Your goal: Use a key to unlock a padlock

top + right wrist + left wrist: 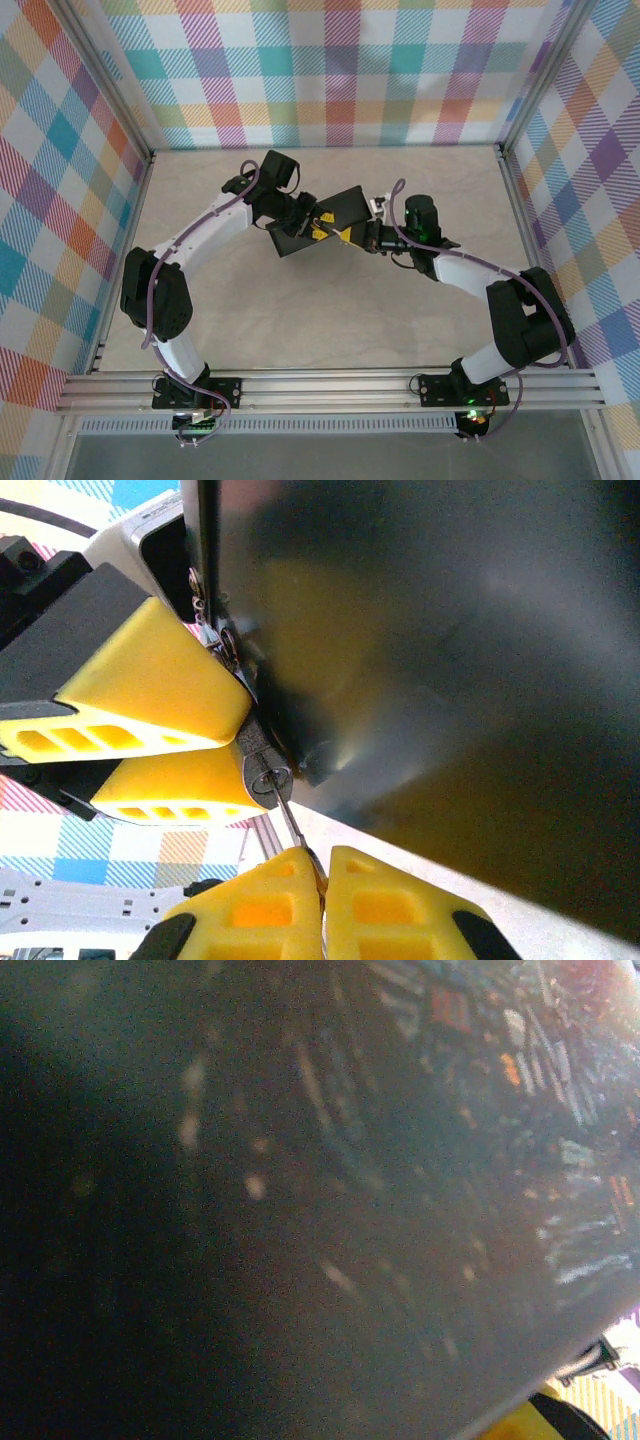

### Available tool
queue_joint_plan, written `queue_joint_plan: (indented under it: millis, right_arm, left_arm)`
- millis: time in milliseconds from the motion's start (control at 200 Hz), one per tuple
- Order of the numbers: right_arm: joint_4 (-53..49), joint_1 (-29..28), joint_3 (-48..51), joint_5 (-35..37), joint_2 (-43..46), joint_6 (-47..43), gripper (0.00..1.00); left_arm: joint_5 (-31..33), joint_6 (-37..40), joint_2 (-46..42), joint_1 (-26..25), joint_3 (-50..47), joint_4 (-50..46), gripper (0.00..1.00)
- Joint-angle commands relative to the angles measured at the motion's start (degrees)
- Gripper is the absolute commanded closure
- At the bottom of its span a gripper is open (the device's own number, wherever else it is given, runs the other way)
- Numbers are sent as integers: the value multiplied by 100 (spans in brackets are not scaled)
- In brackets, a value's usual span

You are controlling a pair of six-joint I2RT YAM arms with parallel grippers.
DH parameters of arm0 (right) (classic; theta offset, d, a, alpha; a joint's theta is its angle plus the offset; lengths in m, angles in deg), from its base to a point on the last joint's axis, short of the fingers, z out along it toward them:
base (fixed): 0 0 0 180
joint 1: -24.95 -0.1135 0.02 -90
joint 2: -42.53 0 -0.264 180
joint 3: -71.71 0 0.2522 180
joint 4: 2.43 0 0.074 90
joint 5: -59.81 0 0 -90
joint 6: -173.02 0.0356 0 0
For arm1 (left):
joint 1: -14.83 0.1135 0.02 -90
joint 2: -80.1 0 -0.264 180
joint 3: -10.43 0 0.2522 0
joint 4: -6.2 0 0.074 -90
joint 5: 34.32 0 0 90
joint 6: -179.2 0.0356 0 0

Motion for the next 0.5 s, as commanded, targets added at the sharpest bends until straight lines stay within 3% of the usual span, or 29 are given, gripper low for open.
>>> queue_joint_plan:
  millis: [0, 235, 495]
  right_arm:
    - [124, -215, -305, 99, -10, -139, 92]
    - [-151, -202, -278, 235, 26, -203, 92]
    - [555, -152, -307, 94, -274, 143, 92]
  left_arm:
    - [-639, 253, -313, -123, 172, 208, 96]
    - [-603, 237, -383, -36, 220, 146, 96]
    - [-715, 464, -412, -17, 304, -110, 96]
